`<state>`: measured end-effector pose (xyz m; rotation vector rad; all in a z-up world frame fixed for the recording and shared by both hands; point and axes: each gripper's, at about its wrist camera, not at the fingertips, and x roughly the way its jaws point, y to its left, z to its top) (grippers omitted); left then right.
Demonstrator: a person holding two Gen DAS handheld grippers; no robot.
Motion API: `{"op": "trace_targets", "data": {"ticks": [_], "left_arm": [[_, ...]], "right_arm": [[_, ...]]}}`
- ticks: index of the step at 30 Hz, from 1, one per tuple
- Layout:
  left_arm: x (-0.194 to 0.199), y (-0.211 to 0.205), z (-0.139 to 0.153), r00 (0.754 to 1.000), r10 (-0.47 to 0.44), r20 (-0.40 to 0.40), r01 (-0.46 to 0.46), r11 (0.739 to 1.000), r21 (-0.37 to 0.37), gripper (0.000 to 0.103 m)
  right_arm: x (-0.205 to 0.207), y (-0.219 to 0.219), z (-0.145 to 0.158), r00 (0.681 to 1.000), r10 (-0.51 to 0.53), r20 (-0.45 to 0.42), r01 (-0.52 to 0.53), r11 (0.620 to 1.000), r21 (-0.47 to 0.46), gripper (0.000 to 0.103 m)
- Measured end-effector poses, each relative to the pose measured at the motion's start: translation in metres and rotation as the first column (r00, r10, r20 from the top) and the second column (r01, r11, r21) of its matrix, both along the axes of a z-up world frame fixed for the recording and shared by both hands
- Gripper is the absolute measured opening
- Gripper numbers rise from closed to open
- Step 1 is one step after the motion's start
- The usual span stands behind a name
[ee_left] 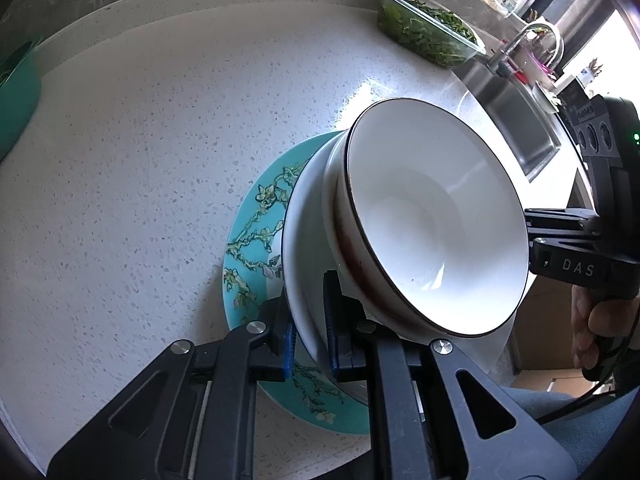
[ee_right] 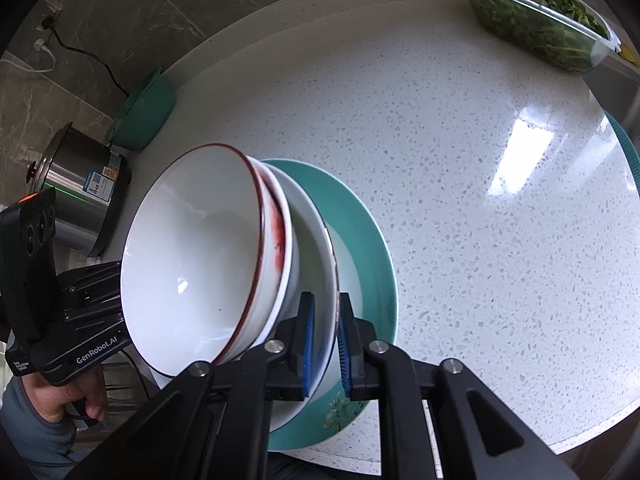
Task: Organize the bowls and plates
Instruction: 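Open both tools and pull them back from the stack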
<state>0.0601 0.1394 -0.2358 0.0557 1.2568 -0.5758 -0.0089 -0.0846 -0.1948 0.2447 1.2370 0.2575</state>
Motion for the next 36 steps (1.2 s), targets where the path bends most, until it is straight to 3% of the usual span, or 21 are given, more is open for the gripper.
{"op": "trace_targets", "data": {"ticks": [4,6,7,8,12,14,15,16,17,21,24,26,29,36], "left_arm": [[-0.005,0.004,-0.002,0.999,0.035,0.007,-0.034,0.999,-0.035,0.013],[-0.009,0.008,0.000,0.999,0.047,0.027,-0.046,0.998,-0.035,0.017],[-0.012,0.012,0.002,0.998,0.055,0.036,-0.054,0.998,-0.031,0.021],[-0.015,0.015,0.005,0.997,0.063,0.042,-0.062,0.998,-0.032,0.024],[-0.026,0.035,0.022,0.989,0.131,0.074,-0.130,0.991,-0.023,0.064],[-0.035,0.049,0.036,0.980,0.177,0.086,-0.172,0.983,-0.061,0.082],[-0.039,0.054,0.044,0.974,0.203,0.099,-0.195,0.978,-0.077,0.096],[-0.042,0.058,0.050,0.968,0.223,0.112,-0.215,0.973,-0.080,0.103],[-0.047,0.062,0.059,0.960,0.248,0.130,-0.239,0.968,-0.081,0.103],[-0.069,0.065,0.086,0.921,0.335,0.198,-0.337,0.941,-0.026,0.103],[-0.093,0.062,0.101,0.887,0.409,0.215,-0.423,0.906,0.024,0.103],[-0.108,0.056,0.109,0.862,0.446,0.241,-0.471,0.880,0.058,0.103],[-0.133,0.044,0.118,0.851,0.458,0.256,-0.491,0.868,0.080,0.103],[-0.171,0.029,0.142,0.806,0.511,0.298,-0.542,0.840,0.027,0.103]], "right_arm": [[-0.004,0.003,0.001,1.000,-0.013,0.011,0.013,1.000,-0.004,0.015],[-0.007,0.004,0.002,1.000,-0.022,0.012,0.023,1.000,-0.017,0.023],[-0.009,0.003,0.003,0.999,-0.034,0.007,0.034,0.999,-0.033,0.033],[-0.010,0.001,0.004,0.999,-0.043,0.003,0.043,0.998,-0.036,0.037],[-0.021,-0.008,0.013,0.998,-0.069,0.012,0.069,0.998,-0.011,0.046],[-0.027,-0.013,0.022,0.996,-0.083,0.028,0.083,0.996,-0.016,0.052],[-0.029,-0.016,0.027,0.996,-0.086,0.038,0.086,0.996,-0.001,0.055],[-0.032,-0.019,0.033,0.995,-0.089,0.051,0.089,0.996,0.015,0.068],[-0.035,-0.022,0.040,0.994,-0.091,0.068,0.090,0.996,0.024,0.076],[-0.043,-0.029,0.068,0.989,-0.073,0.132,0.068,0.997,0.037,0.087],[-0.054,-0.032,0.083,0.985,-0.043,0.165,0.036,0.998,0.047,0.091],[-0.062,-0.032,0.089,0.985,-0.023,0.171,0.014,0.998,0.056,0.099],[-0.077,-0.028,0.098,0.983,0.002,0.186,-0.014,0.998,0.060,0.101],[-0.103,-0.020,0.112,0.978,0.017,0.207,-0.025,0.999,0.034,0.103]]}}
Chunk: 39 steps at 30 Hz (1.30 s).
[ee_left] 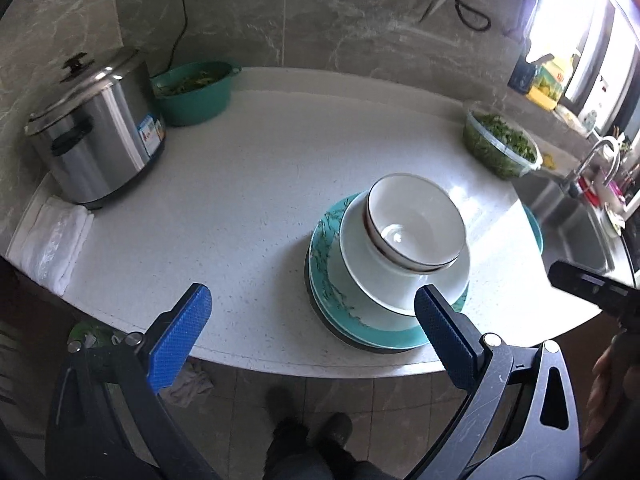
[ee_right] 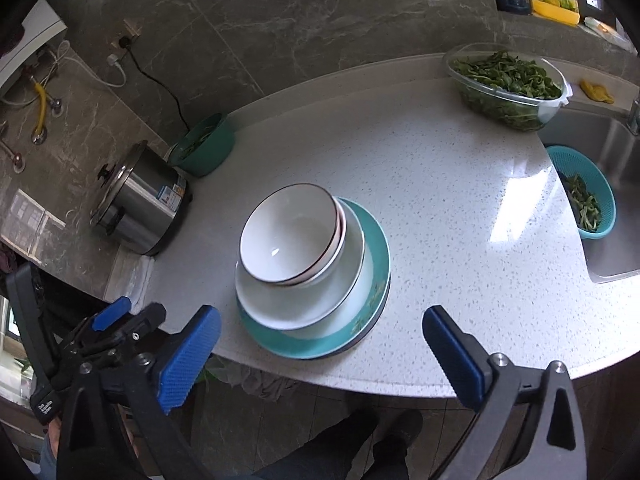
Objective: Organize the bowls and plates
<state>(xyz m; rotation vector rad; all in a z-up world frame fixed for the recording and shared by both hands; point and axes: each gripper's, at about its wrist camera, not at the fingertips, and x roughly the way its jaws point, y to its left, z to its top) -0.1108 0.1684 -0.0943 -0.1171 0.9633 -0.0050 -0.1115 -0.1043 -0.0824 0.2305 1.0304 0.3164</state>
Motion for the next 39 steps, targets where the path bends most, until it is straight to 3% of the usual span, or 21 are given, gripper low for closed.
{"op": "trace_targets", "data": {"ticks": [5,12,16,20,22,39], "left_arm": [[-0.006,-0.001,0.012,0.999,0.042,0.005,-0.042,0.999,0.011,0.103],[0.007,0.002,0.015,0.997,-0.056,-0.044,0.057,0.998,0.023,0.103],[0.014,0.001,0.005,0.991,-0.081,-0.104,0.090,0.993,0.082,0.103],[0.018,0.010,-0.006,0.988,-0.072,-0.139,0.080,0.995,0.058,0.103],[0.023,0.013,-0.010,0.986,-0.058,-0.156,0.072,0.993,0.091,0.103],[0.045,0.022,-0.008,0.989,-0.040,-0.144,0.052,0.995,0.082,0.103]], "right_arm": [[-0.009,0.008,0.002,0.999,-0.039,-0.003,0.039,0.998,-0.049,0.103],[-0.015,0.025,0.010,0.994,-0.102,0.024,0.104,0.988,-0.117,0.103],[-0.016,0.035,0.010,0.991,-0.135,0.022,0.137,0.980,-0.143,0.103],[-0.016,0.046,0.009,0.987,-0.157,0.020,0.158,0.970,-0.187,0.103],[-0.015,0.051,0.009,0.986,-0.164,0.019,0.164,0.965,-0.205,0.103],[0.003,0.076,0.004,0.985,-0.170,0.005,0.163,0.937,-0.308,0.103]]}}
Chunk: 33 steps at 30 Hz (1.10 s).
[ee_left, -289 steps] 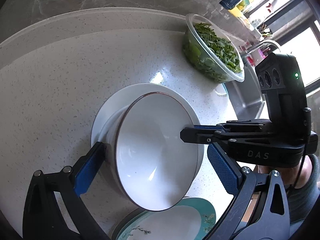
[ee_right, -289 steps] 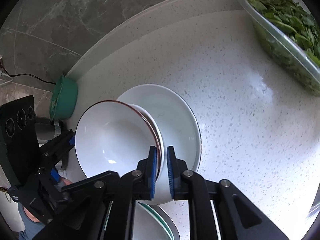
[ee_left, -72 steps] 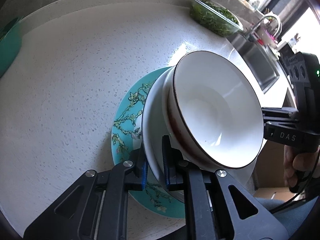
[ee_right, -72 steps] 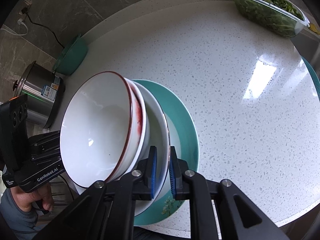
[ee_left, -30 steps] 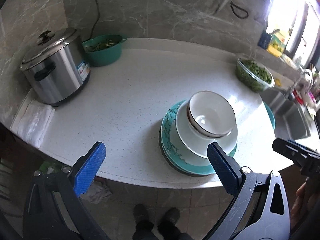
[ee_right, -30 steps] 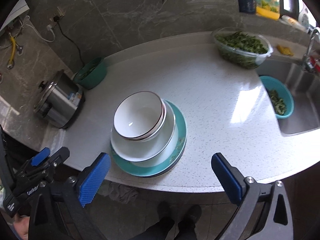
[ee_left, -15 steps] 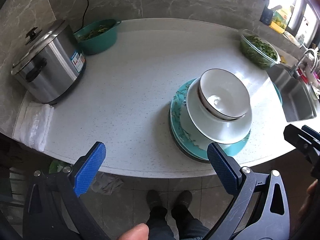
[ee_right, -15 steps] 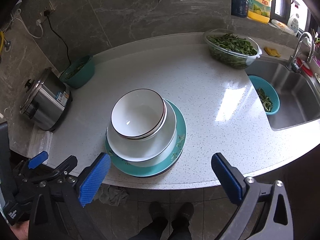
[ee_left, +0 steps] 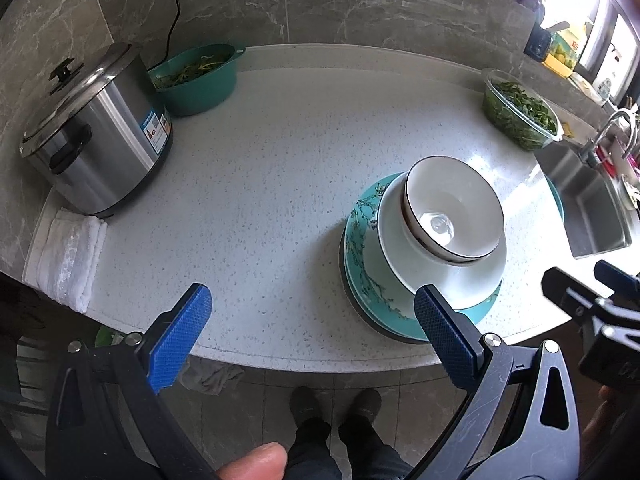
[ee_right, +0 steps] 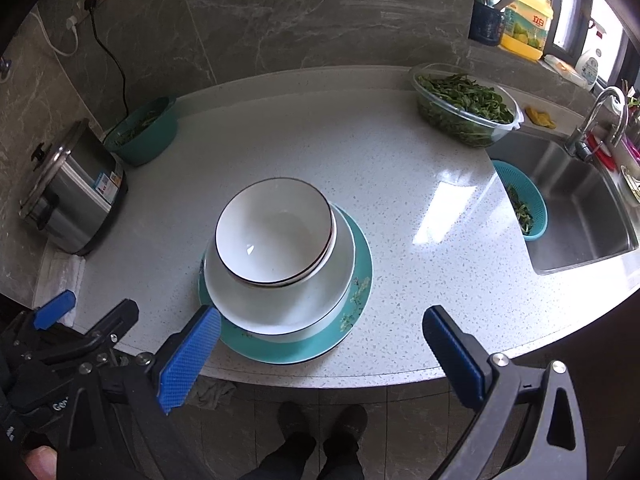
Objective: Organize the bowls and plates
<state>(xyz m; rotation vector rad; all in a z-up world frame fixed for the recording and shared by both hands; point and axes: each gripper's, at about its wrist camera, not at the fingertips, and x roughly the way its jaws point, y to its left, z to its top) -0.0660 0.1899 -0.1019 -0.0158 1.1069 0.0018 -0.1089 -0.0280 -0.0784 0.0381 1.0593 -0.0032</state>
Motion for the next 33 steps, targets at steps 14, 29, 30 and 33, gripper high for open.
{"op": "trace_targets", "data": {"ticks": [14,29,30,33], "left_arm": [[0.010,-0.001,0.005,1.000,0.014,0.013,-0.014,1.000,-0.001,0.103],[0.020,-0.002,0.004,1.000,0.017,0.006,-0.017,1.000,0.003,0.103],[0.020,-0.002,0.004,1.000,0.016,0.006,-0.016,1.000,0.000,0.103],[0.022,-0.001,0.004,1.000,0.017,0.008,-0.017,1.000,-0.001,0.103]], "right_arm": [[0.011,0.008,-0.013,0.999,-0.001,-0.041,0.000,1.000,-0.020,0.103],[0.016,0.009,-0.018,0.999,-0.011,-0.048,0.010,1.000,-0.027,0.103],[0.016,0.008,-0.018,0.999,-0.012,-0.047,0.011,1.000,-0.029,0.103],[0.017,0.008,-0.017,0.999,-0.013,-0.045,0.012,0.999,-0.032,0.103]]}}
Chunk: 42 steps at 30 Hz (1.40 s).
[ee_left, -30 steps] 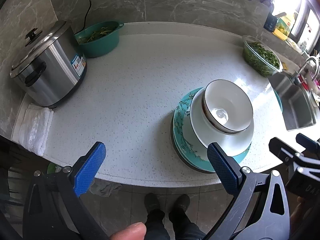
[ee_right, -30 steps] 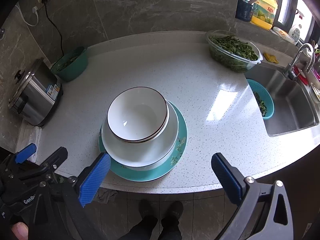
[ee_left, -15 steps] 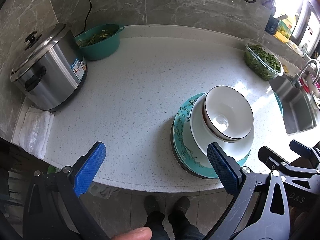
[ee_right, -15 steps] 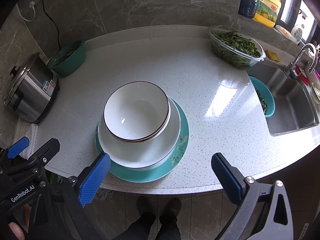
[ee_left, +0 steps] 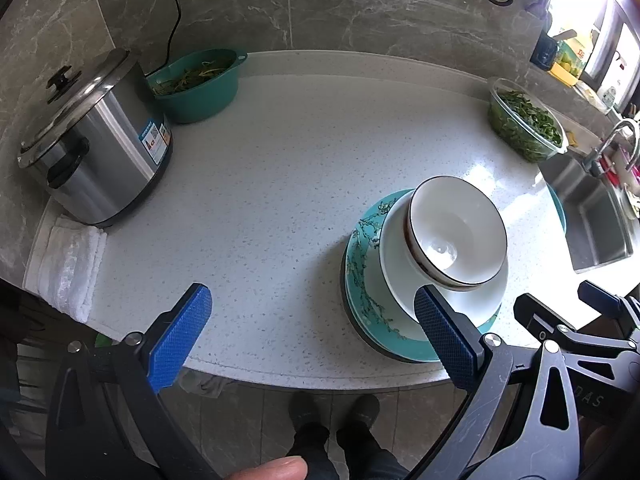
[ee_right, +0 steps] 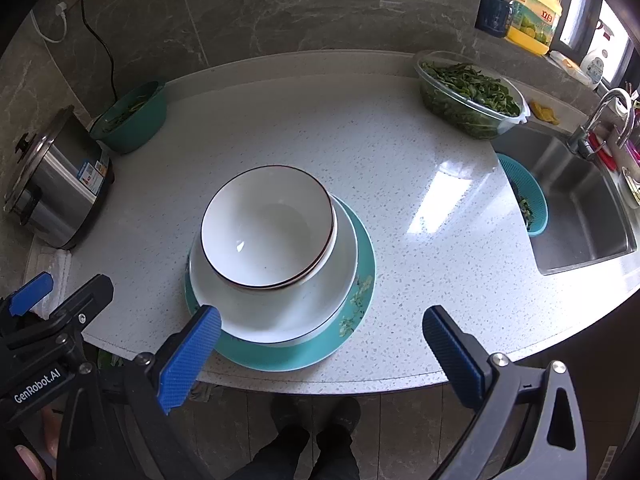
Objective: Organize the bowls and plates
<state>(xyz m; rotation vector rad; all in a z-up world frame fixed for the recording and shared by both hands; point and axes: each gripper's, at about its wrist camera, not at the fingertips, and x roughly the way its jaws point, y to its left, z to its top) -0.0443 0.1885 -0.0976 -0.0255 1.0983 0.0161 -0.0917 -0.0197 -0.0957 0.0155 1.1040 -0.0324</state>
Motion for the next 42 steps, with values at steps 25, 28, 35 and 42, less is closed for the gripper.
{"op": "trace_targets", "data": {"ticks": [25,28,35,42], "left_arm": [[-0.0026,-0.0002,-0.0006,1.000,-0.002,0.001,0.002,1.000,-0.001,0.103],[-0.0039,0.0006,0.0005,1.000,-0.003,0.004,0.003,1.000,-0.002,0.103],[-0.0051,0.0013,0.0031,1.000,-0.005,0.012,0.005,1.000,0.004,0.103],[-0.0055,0.0021,0.0042,1.000,-0.007,0.011,0.007,1.000,0.006,0.103]], "right_arm": [[0.0015,-0.0002,-0.0007,1.000,0.002,0.000,-0.002,1.000,0.001,0.103],[0.0017,0.0000,-0.0007,1.000,0.000,0.000,0.000,1.000,0.001,0.103],[0.0004,0.0002,-0.0009,1.000,0.001,0.001,-0.001,1.000,0.000,0.103],[-0.0003,0.0005,-0.0009,1.000,0.000,0.001,0.000,1.000,0.000,0.103]]}}
